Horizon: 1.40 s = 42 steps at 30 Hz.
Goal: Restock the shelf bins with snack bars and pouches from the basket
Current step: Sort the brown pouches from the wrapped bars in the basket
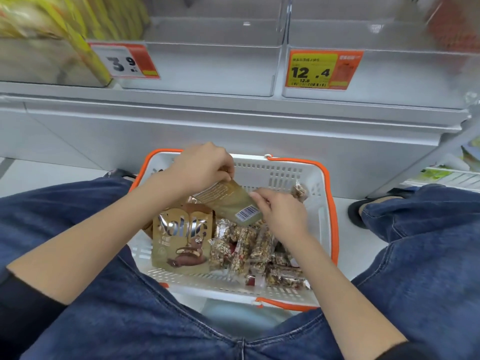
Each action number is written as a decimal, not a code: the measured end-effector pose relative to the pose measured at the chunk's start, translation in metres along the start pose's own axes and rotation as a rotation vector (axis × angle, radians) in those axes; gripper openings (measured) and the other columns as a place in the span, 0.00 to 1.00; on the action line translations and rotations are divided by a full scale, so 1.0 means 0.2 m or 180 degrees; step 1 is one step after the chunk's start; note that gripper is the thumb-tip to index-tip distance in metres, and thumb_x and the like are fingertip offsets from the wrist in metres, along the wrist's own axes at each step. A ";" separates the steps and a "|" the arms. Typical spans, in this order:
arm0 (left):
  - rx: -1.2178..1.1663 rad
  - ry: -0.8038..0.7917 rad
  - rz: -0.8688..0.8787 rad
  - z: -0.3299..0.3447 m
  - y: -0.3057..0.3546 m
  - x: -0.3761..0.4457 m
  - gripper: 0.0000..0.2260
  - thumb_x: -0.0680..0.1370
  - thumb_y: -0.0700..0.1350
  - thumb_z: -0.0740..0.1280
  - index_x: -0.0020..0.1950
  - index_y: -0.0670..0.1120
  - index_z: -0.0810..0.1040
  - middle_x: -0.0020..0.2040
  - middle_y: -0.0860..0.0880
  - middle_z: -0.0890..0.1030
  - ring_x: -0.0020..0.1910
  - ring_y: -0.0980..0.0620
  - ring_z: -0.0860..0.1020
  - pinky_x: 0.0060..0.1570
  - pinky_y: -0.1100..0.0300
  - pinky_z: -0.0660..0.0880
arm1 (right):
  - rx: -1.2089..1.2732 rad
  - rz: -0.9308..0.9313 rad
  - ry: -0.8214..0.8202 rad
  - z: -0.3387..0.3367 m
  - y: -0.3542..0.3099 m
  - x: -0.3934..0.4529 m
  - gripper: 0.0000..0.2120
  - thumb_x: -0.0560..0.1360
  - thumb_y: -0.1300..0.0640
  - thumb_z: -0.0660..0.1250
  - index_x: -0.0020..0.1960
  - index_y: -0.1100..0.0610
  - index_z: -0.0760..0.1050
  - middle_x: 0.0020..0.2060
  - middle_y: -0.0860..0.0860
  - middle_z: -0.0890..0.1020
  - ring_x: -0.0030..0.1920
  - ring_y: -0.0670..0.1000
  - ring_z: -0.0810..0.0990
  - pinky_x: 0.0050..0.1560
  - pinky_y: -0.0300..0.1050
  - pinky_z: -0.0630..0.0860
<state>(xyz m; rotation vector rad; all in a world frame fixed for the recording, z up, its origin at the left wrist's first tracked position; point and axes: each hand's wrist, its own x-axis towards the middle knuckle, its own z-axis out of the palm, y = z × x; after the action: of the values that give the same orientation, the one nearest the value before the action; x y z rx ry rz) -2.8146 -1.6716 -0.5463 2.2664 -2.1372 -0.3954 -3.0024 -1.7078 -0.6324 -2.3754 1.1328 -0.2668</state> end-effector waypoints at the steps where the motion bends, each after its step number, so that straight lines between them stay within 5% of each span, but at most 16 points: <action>1: -0.0167 -0.0041 -0.0027 0.00 -0.01 -0.02 0.04 0.75 0.44 0.68 0.46 0.49 0.83 0.43 0.51 0.83 0.47 0.50 0.79 0.42 0.56 0.74 | 0.0022 -0.0180 -0.0072 0.01 -0.02 0.00 0.17 0.81 0.42 0.53 0.56 0.47 0.77 0.40 0.48 0.83 0.41 0.51 0.81 0.33 0.44 0.73; 6: -0.0608 0.0000 -0.0049 0.01 -0.09 -0.07 0.04 0.73 0.42 0.72 0.47 0.45 0.83 0.43 0.49 0.83 0.44 0.53 0.79 0.47 0.56 0.75 | 0.0271 -0.0396 -0.0092 0.14 -0.07 0.02 0.12 0.81 0.50 0.58 0.53 0.53 0.79 0.36 0.52 0.83 0.37 0.55 0.80 0.34 0.46 0.74; 9: -0.0752 0.0238 -0.0177 0.01 -0.22 -0.13 0.17 0.71 0.43 0.74 0.59 0.46 0.78 0.53 0.51 0.79 0.51 0.54 0.75 0.51 0.60 0.72 | 0.0716 -0.0284 -0.0137 0.21 -0.08 0.04 0.10 0.80 0.54 0.60 0.49 0.54 0.80 0.34 0.51 0.82 0.34 0.53 0.78 0.37 0.47 0.75; 12: -0.1215 -0.0041 -0.0693 0.00 -0.43 -0.21 0.26 0.68 0.42 0.76 0.65 0.47 0.73 0.57 0.52 0.76 0.55 0.56 0.73 0.53 0.62 0.69 | 0.1278 -0.0219 -0.0241 0.27 -0.11 0.07 0.10 0.80 0.56 0.62 0.43 0.53 0.79 0.31 0.44 0.77 0.32 0.43 0.73 0.34 0.36 0.68; 16: -0.1973 -0.0398 -0.1265 0.05 -0.70 -0.35 0.19 0.69 0.41 0.76 0.57 0.49 0.76 0.51 0.51 0.79 0.51 0.53 0.78 0.54 0.58 0.75 | 0.1913 0.0005 -0.0595 0.35 -0.20 0.10 0.12 0.80 0.58 0.62 0.38 0.54 0.74 0.30 0.45 0.74 0.31 0.40 0.70 0.33 0.33 0.64; 20: -0.1713 -0.0597 -0.1461 0.14 -0.86 -0.40 0.05 0.70 0.43 0.75 0.41 0.50 0.80 0.39 0.51 0.82 0.41 0.51 0.79 0.44 0.60 0.74 | 0.2215 0.0404 -0.1252 0.52 -0.33 0.06 0.13 0.81 0.58 0.59 0.38 0.53 0.73 0.33 0.45 0.74 0.33 0.39 0.70 0.34 0.33 0.65; 22: -0.1441 -0.0899 -0.1355 0.19 -0.89 -0.39 0.07 0.70 0.43 0.75 0.35 0.50 0.79 0.35 0.50 0.81 0.37 0.53 0.78 0.42 0.60 0.73 | 0.1663 0.0387 -0.1993 0.61 -0.36 0.01 0.15 0.82 0.57 0.56 0.38 0.52 0.72 0.34 0.45 0.73 0.35 0.43 0.70 0.34 0.35 0.64; 24: -0.1231 -0.1148 -0.1352 0.25 -0.89 -0.36 0.08 0.70 0.42 0.76 0.33 0.50 0.78 0.33 0.52 0.80 0.36 0.54 0.76 0.42 0.58 0.73 | 0.1111 0.0340 -0.2547 0.67 -0.38 -0.02 0.12 0.83 0.58 0.54 0.50 0.56 0.77 0.42 0.48 0.76 0.41 0.47 0.72 0.39 0.39 0.66; 28: -0.0452 -0.0986 -0.1521 0.34 -0.91 -0.31 0.08 0.72 0.36 0.70 0.34 0.46 0.78 0.40 0.47 0.82 0.39 0.50 0.78 0.42 0.56 0.75 | 0.0724 0.0109 -0.2671 0.70 -0.38 -0.05 0.16 0.81 0.59 0.58 0.68 0.59 0.69 0.60 0.56 0.78 0.57 0.54 0.76 0.58 0.47 0.73; 31: 0.0188 -0.0661 -0.1696 0.33 -0.92 -0.30 0.05 0.75 0.37 0.63 0.40 0.44 0.75 0.43 0.46 0.79 0.44 0.45 0.78 0.39 0.54 0.74 | -0.0589 -0.1042 -0.2573 0.67 -0.27 -0.06 0.26 0.78 0.59 0.63 0.74 0.55 0.62 0.70 0.56 0.68 0.69 0.58 0.65 0.69 0.50 0.65; 35: 0.0176 -0.0868 -0.1441 0.39 -0.83 -0.27 0.06 0.75 0.39 0.62 0.42 0.47 0.77 0.47 0.46 0.80 0.47 0.43 0.78 0.45 0.52 0.77 | -0.2756 -0.2311 -0.2572 0.59 -0.09 -0.03 0.31 0.77 0.50 0.63 0.77 0.46 0.55 0.77 0.53 0.53 0.77 0.57 0.44 0.73 0.56 0.50; 39: -0.0121 -0.0787 -0.1255 0.40 -0.72 -0.26 0.04 0.76 0.45 0.63 0.43 0.48 0.75 0.43 0.49 0.79 0.43 0.47 0.77 0.43 0.52 0.77 | -0.2940 -0.1699 -0.2595 0.53 0.03 0.03 0.31 0.77 0.39 0.58 0.76 0.43 0.54 0.77 0.51 0.40 0.74 0.58 0.30 0.71 0.69 0.44; 42: -0.0180 -0.0911 -0.1226 0.42 -0.70 -0.27 0.04 0.77 0.46 0.64 0.45 0.48 0.75 0.42 0.49 0.79 0.42 0.49 0.77 0.47 0.50 0.79 | -0.3040 -0.1113 -0.2450 0.45 0.12 0.12 0.34 0.76 0.34 0.53 0.77 0.43 0.47 0.75 0.50 0.35 0.74 0.57 0.30 0.70 0.68 0.47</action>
<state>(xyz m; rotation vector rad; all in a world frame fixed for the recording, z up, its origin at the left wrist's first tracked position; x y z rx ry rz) -2.6953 -1.5932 -0.6412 2.7289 -1.7455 -0.8184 -2.9689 -1.7070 -0.7233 -2.9743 0.4787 1.2371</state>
